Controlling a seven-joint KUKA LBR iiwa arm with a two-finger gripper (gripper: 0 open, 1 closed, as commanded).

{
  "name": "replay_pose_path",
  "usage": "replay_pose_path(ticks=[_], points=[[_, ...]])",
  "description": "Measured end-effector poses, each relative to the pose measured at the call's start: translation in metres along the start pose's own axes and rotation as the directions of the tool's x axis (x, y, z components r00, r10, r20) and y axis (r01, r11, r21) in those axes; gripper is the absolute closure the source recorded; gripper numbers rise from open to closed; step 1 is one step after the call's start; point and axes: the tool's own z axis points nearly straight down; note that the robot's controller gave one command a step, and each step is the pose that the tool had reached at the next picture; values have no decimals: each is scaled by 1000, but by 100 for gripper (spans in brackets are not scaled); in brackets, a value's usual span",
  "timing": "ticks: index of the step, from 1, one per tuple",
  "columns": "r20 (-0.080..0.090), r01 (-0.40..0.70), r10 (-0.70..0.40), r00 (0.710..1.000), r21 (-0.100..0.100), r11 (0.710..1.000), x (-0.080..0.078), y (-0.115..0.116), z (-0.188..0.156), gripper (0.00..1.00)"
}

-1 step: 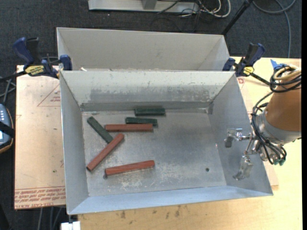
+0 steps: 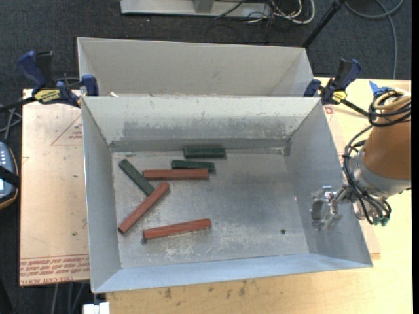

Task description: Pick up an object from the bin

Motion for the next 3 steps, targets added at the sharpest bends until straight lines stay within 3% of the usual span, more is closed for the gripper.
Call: replay_pose_path(ticks=[1, 2, 3], points=[[0, 0, 0, 1000, 0, 1000, 0, 0, 0, 0], [0, 0, 0, 1000, 0, 1000, 0, 0, 0, 0], [6, 18, -18, 1000, 2, 1000, -62, 27, 35, 0]])
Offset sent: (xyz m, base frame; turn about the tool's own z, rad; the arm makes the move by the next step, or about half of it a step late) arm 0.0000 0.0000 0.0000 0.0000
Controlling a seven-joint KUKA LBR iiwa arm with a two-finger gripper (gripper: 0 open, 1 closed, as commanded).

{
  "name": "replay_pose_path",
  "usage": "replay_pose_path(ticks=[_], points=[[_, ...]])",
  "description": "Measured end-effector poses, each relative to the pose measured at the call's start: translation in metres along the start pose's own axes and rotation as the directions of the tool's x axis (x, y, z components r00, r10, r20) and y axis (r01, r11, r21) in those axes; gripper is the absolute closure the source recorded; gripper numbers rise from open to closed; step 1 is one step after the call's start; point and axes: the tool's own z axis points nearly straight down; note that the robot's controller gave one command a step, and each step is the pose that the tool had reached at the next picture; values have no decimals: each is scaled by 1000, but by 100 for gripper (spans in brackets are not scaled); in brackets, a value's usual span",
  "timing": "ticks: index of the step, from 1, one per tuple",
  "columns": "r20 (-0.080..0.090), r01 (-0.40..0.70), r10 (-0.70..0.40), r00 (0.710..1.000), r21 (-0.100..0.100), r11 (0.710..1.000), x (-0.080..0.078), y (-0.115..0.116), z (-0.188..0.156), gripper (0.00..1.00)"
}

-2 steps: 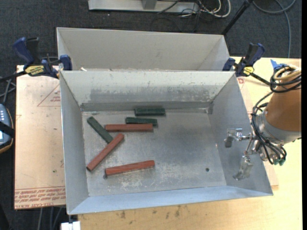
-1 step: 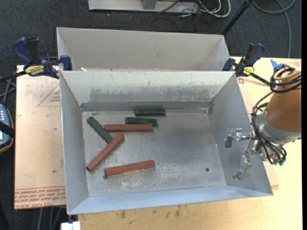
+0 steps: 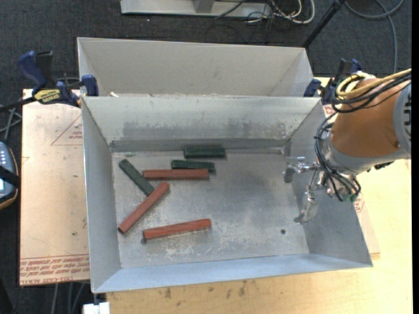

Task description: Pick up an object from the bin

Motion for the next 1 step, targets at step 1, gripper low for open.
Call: replay_pose_path(ticks=[1], points=[[-5, 40, -40, 999, -3, 999, -14, 68, 22, 0]])
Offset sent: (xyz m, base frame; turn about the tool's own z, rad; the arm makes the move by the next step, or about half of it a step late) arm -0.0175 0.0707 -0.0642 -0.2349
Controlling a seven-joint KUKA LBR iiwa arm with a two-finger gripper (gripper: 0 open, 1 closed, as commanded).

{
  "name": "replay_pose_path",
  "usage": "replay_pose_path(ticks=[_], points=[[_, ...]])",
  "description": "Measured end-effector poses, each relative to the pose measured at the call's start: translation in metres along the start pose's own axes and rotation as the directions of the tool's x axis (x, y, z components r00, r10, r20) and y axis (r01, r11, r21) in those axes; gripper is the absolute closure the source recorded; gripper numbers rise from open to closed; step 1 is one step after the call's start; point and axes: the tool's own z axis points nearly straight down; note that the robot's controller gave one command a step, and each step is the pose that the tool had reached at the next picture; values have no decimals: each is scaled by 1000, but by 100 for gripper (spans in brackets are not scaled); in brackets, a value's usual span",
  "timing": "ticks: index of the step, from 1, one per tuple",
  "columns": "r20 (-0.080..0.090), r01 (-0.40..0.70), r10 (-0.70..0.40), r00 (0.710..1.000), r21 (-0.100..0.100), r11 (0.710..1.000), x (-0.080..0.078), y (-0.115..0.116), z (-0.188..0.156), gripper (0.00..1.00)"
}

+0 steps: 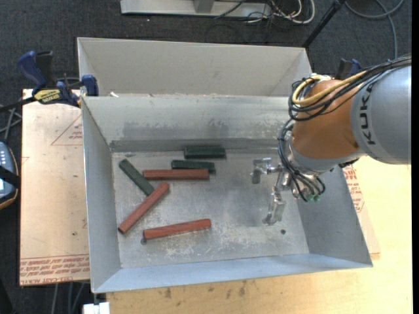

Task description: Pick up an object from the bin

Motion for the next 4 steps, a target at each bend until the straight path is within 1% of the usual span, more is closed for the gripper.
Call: replay_pose_path(ticks=[1, 2, 3, 4], points=[[2, 148, -148, 989, -4, 989, 16, 23, 27, 0], [-2, 182, -182, 983, 2, 983, 2, 52, 27, 0], [1, 221, -221, 975, -2, 975, 26, 85, 32, 0], [-4, 240, -240, 971, -1, 971, 25, 102, 29, 0]])
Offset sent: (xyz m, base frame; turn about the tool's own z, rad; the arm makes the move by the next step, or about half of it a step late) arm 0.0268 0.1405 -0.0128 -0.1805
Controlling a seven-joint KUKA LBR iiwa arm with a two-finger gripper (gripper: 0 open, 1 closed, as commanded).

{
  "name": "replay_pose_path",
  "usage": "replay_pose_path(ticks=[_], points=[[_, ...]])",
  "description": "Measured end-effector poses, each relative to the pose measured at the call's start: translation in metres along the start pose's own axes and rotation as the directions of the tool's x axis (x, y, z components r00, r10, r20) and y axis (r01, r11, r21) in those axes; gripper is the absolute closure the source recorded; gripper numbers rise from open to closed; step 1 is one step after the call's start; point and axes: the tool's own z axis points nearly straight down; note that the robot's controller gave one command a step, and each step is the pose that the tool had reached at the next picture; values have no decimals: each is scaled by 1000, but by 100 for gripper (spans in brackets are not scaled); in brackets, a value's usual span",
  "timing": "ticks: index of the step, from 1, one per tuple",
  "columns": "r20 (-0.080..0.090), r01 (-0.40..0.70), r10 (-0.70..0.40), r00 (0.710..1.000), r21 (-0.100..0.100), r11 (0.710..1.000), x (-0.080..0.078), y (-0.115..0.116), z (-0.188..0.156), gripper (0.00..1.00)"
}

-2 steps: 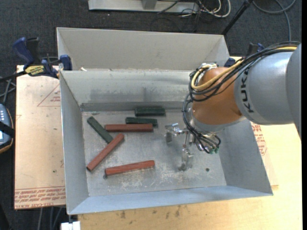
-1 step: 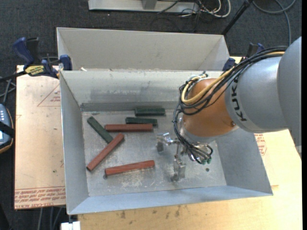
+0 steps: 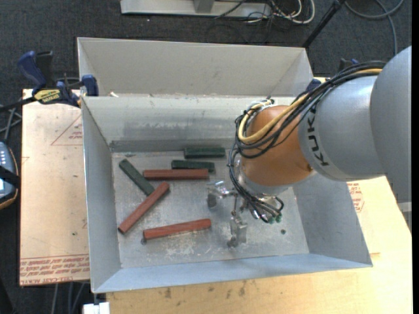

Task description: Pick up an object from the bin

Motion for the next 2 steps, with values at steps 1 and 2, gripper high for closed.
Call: replay_pose_path(ticks=[1, 2], points=[[1, 134, -134, 991, 1, 991, 10, 32, 14, 100], [1, 134, -134, 991, 1, 991, 10, 32, 14, 100]])
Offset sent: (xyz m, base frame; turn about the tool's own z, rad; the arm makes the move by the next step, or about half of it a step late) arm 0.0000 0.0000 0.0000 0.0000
